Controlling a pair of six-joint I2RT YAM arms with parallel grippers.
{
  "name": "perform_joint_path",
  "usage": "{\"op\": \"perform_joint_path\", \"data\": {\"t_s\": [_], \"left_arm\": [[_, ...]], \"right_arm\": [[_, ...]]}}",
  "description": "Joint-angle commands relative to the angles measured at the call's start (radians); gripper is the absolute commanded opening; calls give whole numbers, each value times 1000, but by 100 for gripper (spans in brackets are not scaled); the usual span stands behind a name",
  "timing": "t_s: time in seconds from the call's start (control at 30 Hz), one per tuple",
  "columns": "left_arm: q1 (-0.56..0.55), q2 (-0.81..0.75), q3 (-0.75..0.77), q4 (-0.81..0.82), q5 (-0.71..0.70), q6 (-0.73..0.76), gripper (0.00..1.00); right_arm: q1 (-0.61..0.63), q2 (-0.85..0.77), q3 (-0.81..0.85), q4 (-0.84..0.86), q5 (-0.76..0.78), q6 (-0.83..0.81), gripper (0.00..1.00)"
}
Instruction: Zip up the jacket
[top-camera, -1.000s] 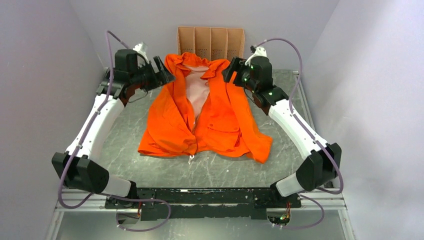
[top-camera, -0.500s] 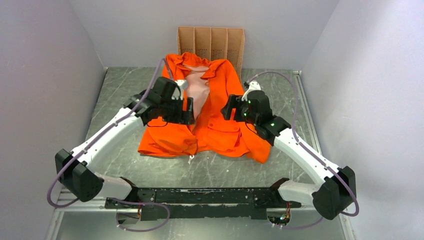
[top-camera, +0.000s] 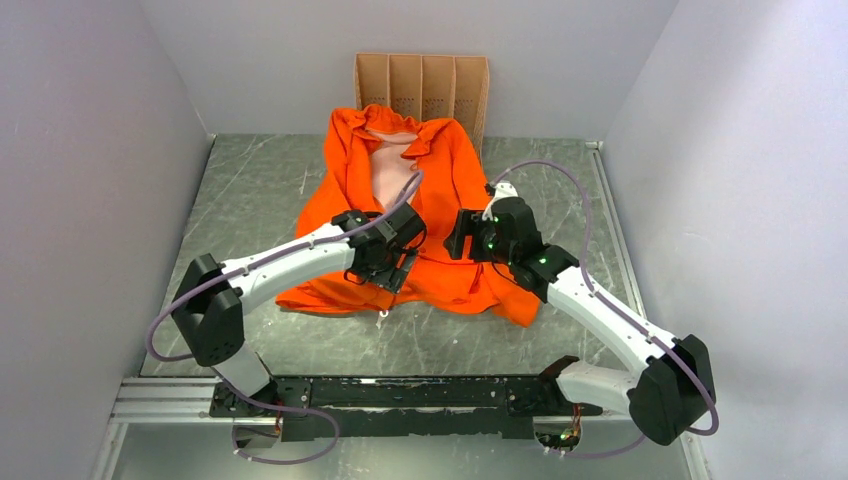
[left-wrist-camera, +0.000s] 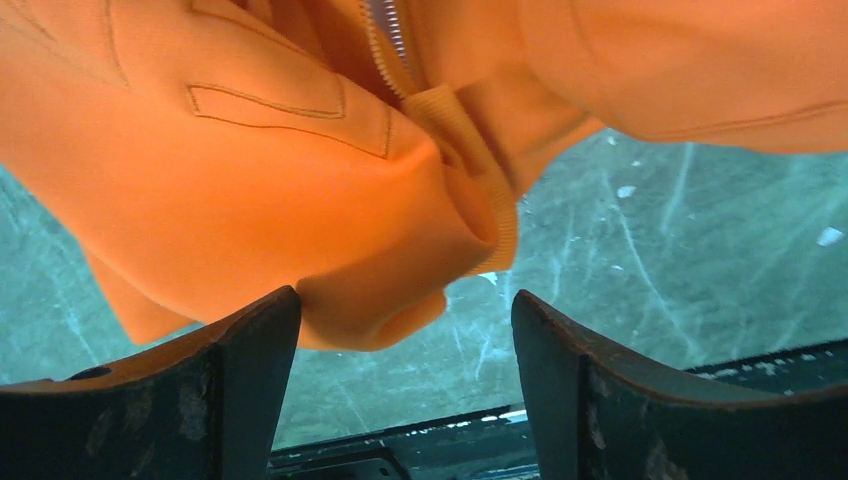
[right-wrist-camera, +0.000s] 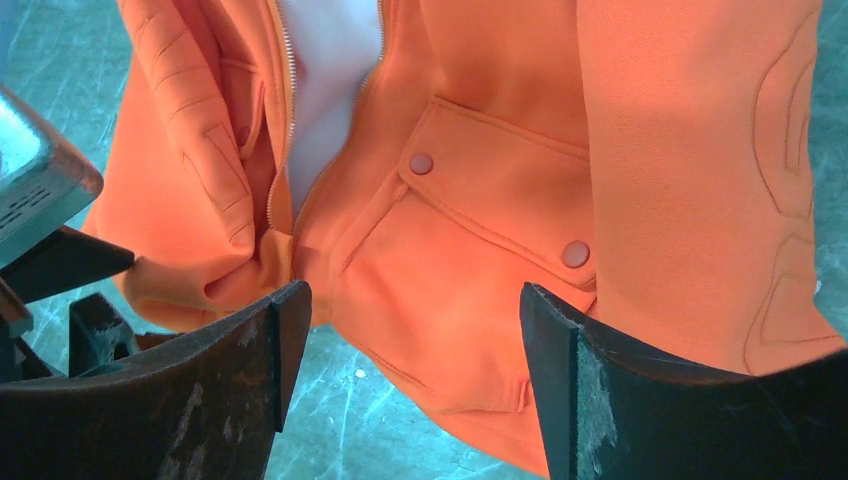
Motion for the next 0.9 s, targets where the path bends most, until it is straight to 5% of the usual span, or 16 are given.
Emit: {"op": "perform_joint_path", "data": {"t_s": [0.0,0.13,0.3,0.87], "left_arm": [[-8,10,15,-41,-108,3,80],[-8,18,-3,-16,-104,17,63],[-9,14,17,-15,-102,25,10],[87,-283,58,86,-26,27,8]], "right_arm": [[5,-17,-16,8,-4,-9,79],[5,-3,-13,14,-10,-7,79],[4,1,-5,14,-10,-7,79],[4,-7,27,1,1,-1,80]]}}
